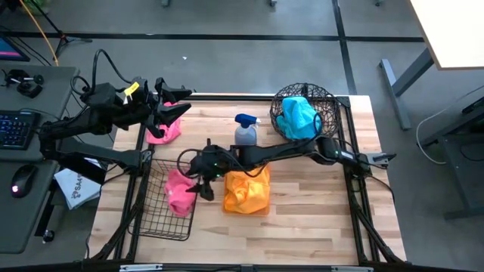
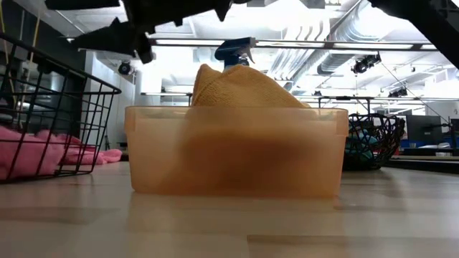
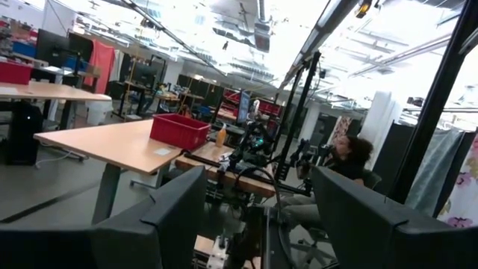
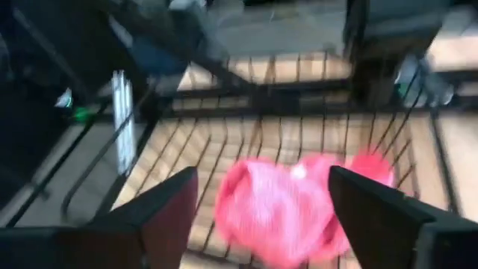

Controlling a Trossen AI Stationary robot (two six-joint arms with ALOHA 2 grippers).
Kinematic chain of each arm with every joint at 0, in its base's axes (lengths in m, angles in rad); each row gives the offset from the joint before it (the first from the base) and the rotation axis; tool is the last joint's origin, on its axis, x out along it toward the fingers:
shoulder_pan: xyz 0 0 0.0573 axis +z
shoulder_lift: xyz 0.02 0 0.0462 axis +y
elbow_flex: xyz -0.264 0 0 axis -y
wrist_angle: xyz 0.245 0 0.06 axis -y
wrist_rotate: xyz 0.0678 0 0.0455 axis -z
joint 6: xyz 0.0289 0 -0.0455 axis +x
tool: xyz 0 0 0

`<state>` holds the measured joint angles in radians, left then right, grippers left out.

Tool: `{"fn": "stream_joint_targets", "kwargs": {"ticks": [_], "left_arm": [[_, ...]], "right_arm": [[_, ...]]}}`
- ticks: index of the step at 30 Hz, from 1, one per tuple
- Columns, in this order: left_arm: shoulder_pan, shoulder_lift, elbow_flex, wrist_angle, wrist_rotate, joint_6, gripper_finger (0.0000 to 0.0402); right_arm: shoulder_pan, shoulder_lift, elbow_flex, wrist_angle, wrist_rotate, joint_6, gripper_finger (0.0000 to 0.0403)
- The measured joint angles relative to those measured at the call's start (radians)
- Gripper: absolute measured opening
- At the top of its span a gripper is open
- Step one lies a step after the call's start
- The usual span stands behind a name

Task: Sort microfiber towel by color & place in baskets
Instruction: Put the pink towel into the black wire basket

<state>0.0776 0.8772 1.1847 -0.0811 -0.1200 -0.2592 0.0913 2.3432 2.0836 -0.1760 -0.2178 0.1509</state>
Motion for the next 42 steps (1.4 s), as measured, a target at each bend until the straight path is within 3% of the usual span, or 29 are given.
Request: {"fn": "stream_joint_targets", "kwargs": {"ticks": [3, 7, 13, 16, 20, 24, 27, 29, 33, 36, 38, 42], "left_arm": [[0.001, 0.0, 0.0, -0.001, 0.0, 0.0, 0.0235], [0.001, 0.0, 0.0, -0.003, -0.003, -0.001, 0.0235], [0.001, 0.0, 0.0, -0.012, -0.005, 0.002, 0.0235], [0.0, 0.0, 0.0, -0.035, -0.015, 0.002, 0.0235], [0.001, 0.0, 0.0, -0.089, -0.036, 0.001, 0.0235], [0.001, 0.004, 0.0, -0.13, -0.075, -0.019, 0.0235], [0.0, 0.037, 0.0, -0.21, -0.213, -0.145, 0.0234], [0.016, 0.081, 0.009, -0.363, -0.286, -0.212, 0.0233], [0.142, 0.232, 0.074, -0.744, -0.285, -0.256, 0.0228], [0.274, 0.32, 0.092, -0.942, -0.301, -0.236, 0.0225], [0.367, 0.36, 0.053, -1.002, -0.307, -0.24, 0.0225], [0.538, 0.35, -0.117, -0.933, -0.25, -0.268, 0.0225]], "right_arm": [[-0.018, -0.028, 0.0, -0.114, -0.051, -0.005, 0.0313], [-0.055, -0.107, 0.0, -0.327, -0.098, -0.088, 0.0317], [-0.079, -0.261, -0.013, -0.796, -0.059, -0.272, 0.0307], [-0.085, -0.371, -0.131, -0.927, -0.045, -0.287, 0.0305], [-0.085, -0.58, -0.499, -0.847, -0.016, -0.182, 0.0304], [-0.051, -0.858, -0.909, -0.686, 0.004, 0.101, 0.0304], [0.013, -1.058, -1.15, -0.579, 0.053, 0.37, 0.0304], [0.065, -1.181, -1.263, -0.504, 0.099, 0.553, 0.0304], [0.145, -1.354, -1.397, -0.381, 0.23, 0.83, 0.0304], [0.17, -1.424, -1.425, -0.357, 0.326, 0.91, 0.0304], [0.171, -1.441, -1.425, -0.359, 0.361, 0.913, 0.0304], [0.171, -1.446, -1.409, -0.35, 0.397, 0.888, 0.0304]]}}
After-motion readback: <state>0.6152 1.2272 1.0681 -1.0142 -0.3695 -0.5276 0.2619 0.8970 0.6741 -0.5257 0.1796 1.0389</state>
